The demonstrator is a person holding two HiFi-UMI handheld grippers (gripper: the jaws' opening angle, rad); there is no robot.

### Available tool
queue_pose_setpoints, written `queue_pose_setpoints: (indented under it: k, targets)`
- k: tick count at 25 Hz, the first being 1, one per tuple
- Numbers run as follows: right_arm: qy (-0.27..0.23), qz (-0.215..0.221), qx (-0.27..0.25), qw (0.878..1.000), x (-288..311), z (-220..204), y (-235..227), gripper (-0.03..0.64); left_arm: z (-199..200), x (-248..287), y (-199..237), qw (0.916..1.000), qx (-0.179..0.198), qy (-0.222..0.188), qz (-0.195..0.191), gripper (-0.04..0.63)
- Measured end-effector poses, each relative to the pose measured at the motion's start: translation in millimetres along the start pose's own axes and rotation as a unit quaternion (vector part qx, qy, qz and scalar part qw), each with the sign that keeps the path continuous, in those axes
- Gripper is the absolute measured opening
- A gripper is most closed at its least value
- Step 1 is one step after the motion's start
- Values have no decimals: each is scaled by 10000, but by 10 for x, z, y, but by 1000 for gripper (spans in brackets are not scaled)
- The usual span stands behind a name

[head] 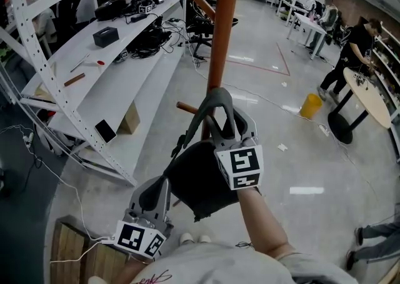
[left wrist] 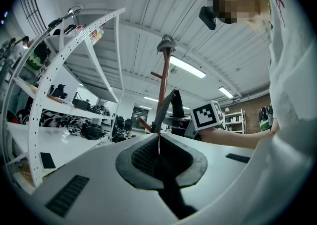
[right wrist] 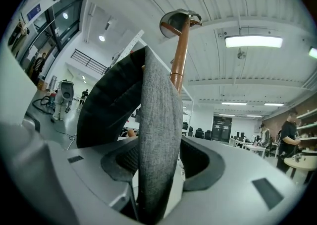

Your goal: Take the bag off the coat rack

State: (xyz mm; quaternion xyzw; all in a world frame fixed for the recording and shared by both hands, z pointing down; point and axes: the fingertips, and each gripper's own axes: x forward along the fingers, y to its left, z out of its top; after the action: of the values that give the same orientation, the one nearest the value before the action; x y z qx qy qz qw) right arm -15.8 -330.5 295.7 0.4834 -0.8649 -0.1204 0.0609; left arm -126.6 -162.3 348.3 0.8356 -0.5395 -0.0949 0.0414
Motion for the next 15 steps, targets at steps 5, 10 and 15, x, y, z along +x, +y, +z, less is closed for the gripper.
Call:
queue_pose_setpoints:
  k: [5,10,15]
  targets:
    - [75,-123,43,9999,24,-14,-42,207,-1,-40,17,10000,18,16,36,20]
    - [96,-189,114,9997,48,-39,-58,206,-8,-53,35,10000,23,13,66,20]
    - [57,-339,163,9993,68,-10,-102,117,0,-60,59,9999,21,24,103,20]
